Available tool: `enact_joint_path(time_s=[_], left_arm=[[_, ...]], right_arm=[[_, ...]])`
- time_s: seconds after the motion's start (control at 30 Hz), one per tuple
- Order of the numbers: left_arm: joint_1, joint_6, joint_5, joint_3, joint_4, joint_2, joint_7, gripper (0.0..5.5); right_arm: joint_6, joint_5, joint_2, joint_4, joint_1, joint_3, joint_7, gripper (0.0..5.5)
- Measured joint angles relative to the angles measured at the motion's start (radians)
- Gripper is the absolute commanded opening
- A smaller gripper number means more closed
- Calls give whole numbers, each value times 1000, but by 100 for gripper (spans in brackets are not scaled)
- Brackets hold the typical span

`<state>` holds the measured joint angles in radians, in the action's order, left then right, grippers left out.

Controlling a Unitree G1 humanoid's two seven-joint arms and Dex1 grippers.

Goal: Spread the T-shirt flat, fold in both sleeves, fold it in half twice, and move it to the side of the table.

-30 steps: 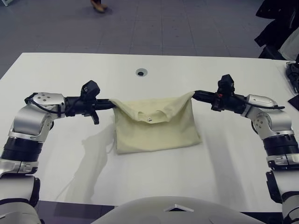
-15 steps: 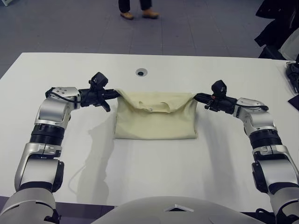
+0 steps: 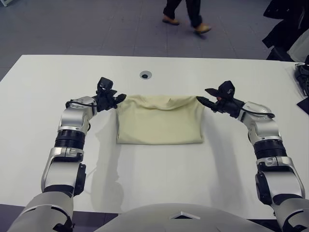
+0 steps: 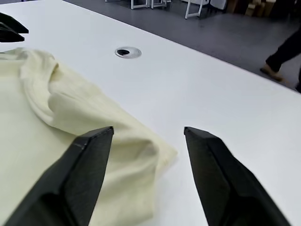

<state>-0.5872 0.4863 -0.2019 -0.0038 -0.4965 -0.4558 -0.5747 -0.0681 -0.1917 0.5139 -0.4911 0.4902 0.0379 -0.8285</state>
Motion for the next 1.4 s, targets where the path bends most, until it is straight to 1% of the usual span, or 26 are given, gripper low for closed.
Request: enact_joint_path(time_s=[0.13,0.2,0.27,0.37,0.4,0.53,0.67,0.77,0.9,1.0,1.1,1.23,1.33,1.4], left_arm=[[0,-1,-9,49,33,0,27,393],[0,-3,-7,54,53,2,37,428],[2,-6,2,51,96,5,41,465],[1,-2,1,40,187,26,45,530],[1,1,0,37,211,41,49,538],[17,9,3,23,279,56,61,538],[56,28,2,8,318,73,62,538],[77,36,2,17,365,73,73,538],[95,46,2,34,436,60,89,538],[99,61,1,42,485,53,104,538],[100,70,-1,45,520,54,114,538],[100,78,-7,46,552,54,122,538],[100,86,-9,56,557,50,129,538],[100,97,-10,63,583,47,131,538]], right_arm=[[199,146,-1,9,3,103,-3,405],[282,221,-9,-25,17,164,-2,439],[339,280,-27,-74,42,198,22,475],[409,368,-75,-185,121,224,140,536],[421,383,-93,-230,153,225,186,540],[428,412,-138,-389,240,210,327,540],[409,444,-136,-486,293,201,411,540],[412,433,-131,-500,295,200,329,540],[421,455,-124,-507,295,251,181,540],[437,507,-109,-523,327,290,181,540],[463,575,-92,-557,365,344,232,540],[467,641,-37,-601,394,388,304,540],[465,647,61,-604,373,383,305,540],[471,623,138,-570,329,362,264,540]])
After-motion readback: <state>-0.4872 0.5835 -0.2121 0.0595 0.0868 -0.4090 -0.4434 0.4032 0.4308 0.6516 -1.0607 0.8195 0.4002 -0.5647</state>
